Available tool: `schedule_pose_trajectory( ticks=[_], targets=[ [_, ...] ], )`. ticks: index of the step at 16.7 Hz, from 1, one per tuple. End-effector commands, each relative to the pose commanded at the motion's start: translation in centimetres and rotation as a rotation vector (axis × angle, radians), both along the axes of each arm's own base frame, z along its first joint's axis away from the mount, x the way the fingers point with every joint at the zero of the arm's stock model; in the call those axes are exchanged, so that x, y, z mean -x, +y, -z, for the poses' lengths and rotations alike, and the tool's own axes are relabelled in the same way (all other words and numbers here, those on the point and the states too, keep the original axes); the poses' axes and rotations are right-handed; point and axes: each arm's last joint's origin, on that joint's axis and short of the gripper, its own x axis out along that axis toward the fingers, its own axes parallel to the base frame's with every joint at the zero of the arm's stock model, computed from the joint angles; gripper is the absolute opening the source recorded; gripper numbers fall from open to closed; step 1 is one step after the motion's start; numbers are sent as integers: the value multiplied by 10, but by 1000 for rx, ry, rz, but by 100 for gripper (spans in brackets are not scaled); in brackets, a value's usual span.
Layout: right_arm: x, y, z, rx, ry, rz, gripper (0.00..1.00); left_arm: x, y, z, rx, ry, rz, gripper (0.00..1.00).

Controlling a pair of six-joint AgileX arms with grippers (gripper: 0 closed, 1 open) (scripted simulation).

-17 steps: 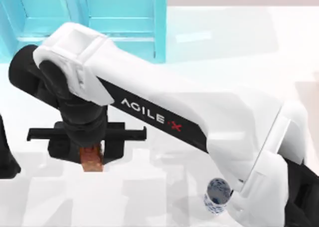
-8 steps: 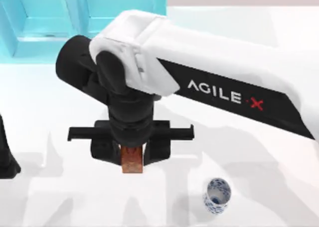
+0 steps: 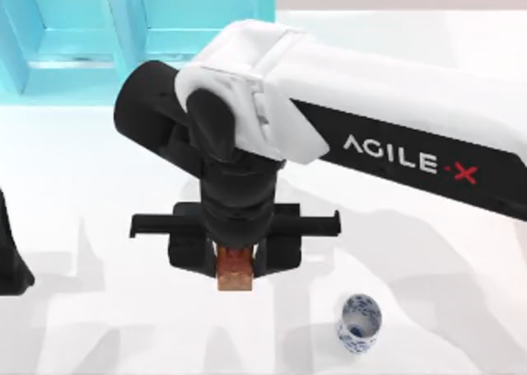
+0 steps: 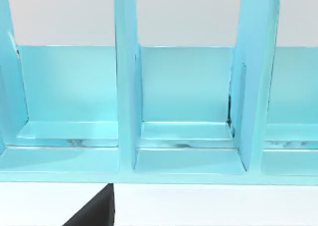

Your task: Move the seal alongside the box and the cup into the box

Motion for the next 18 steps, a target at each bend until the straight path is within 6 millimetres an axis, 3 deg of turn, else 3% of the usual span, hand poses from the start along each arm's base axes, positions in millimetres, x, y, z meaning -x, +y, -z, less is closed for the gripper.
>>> schedule_pose_trajectory(
  ticks=[3,6,9,12,15,18],
  targets=[
    [-3,-2,1,4,2,-4,0,0,0,0,0,0,0,100],
    [-32,-31,-4,5,-3,-2,0,0,0,0,0,0,0,100],
    [-75,-89,-8,17,-1,3,0,0,0,0,0,0,0,100],
    [-113,-167,-11,33,9,0,0,0,0,0,0,0,0,100],
    [-130,-240,-15,39,13,-4,0,0,0,0,0,0,0,100],
    [-131,-283,-20,37,7,-4,0,0,0,0,0,0,0,100]
  ],
)
